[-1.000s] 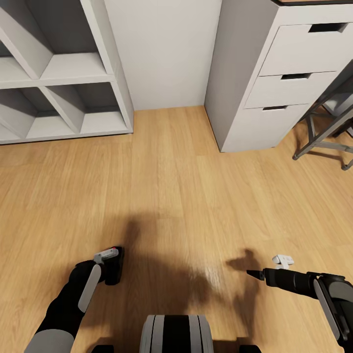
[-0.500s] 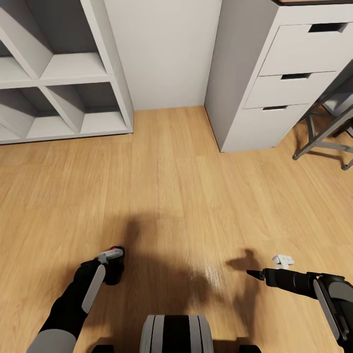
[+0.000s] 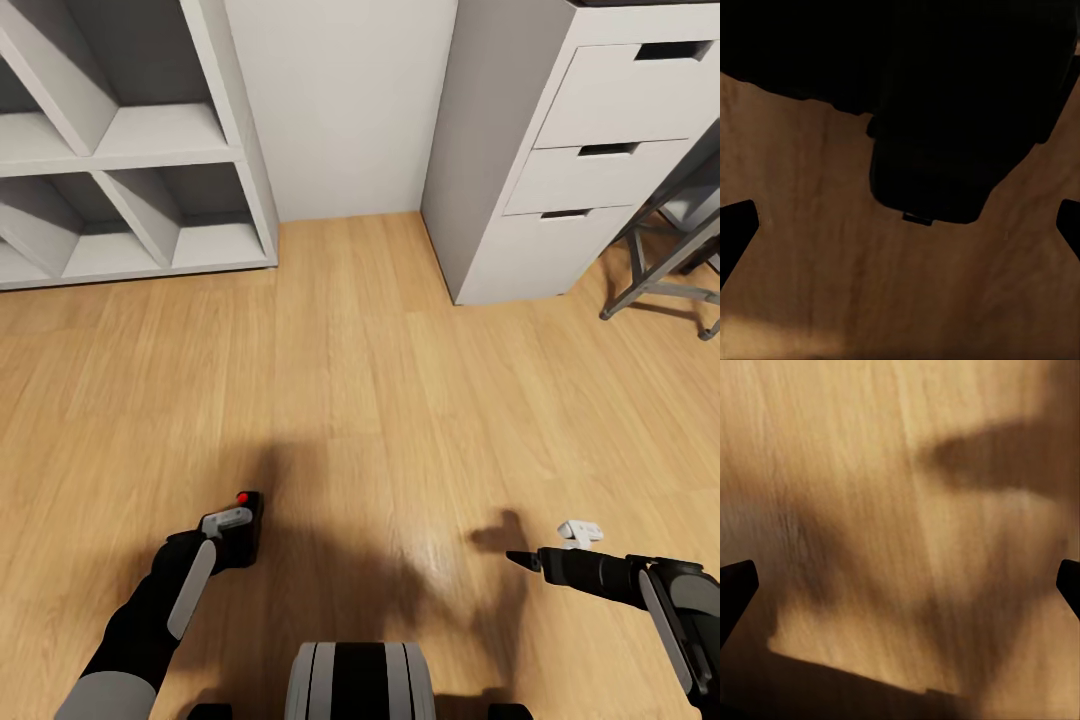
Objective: Attach the digital camera to the camera tripod in the bedroom.
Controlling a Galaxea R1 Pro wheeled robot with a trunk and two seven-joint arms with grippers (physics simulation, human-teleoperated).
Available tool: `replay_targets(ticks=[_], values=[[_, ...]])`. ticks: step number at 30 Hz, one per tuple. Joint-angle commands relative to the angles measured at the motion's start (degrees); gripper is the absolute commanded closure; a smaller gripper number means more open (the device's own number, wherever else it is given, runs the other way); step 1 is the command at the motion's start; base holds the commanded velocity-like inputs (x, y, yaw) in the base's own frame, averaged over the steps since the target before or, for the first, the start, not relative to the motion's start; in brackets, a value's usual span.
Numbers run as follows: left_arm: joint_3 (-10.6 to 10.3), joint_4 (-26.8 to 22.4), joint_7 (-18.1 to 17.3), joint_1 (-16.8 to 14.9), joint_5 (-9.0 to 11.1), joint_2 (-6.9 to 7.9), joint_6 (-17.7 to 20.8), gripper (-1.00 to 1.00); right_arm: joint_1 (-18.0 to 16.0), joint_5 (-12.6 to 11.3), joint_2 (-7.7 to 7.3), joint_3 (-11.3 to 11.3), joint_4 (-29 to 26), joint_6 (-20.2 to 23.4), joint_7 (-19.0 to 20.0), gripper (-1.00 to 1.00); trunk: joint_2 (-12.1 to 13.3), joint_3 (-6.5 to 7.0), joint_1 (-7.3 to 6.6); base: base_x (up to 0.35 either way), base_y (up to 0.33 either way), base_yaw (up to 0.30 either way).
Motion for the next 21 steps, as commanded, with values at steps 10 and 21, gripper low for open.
replay_targets(ticks=[10,21], values=[[-0.03,-0.06,0.46,-0.02,0.53,0.09,0.18,-1.00,-0.03,0.08,0.06,-0.05,0.17,0.37,0.10,-1.00,-0.01,-0.03,-0.01,-0.002,0.002,-0.041],[-0.30,0.30,0.55,-0.02,0.51,0.04,0.18,-1.00,-0.03,0.07,0.03,-0.07,0.18,0.37,0.02,-1.00,-0.01,-0.03,-0.01,0.000,0.000,-0.189]])
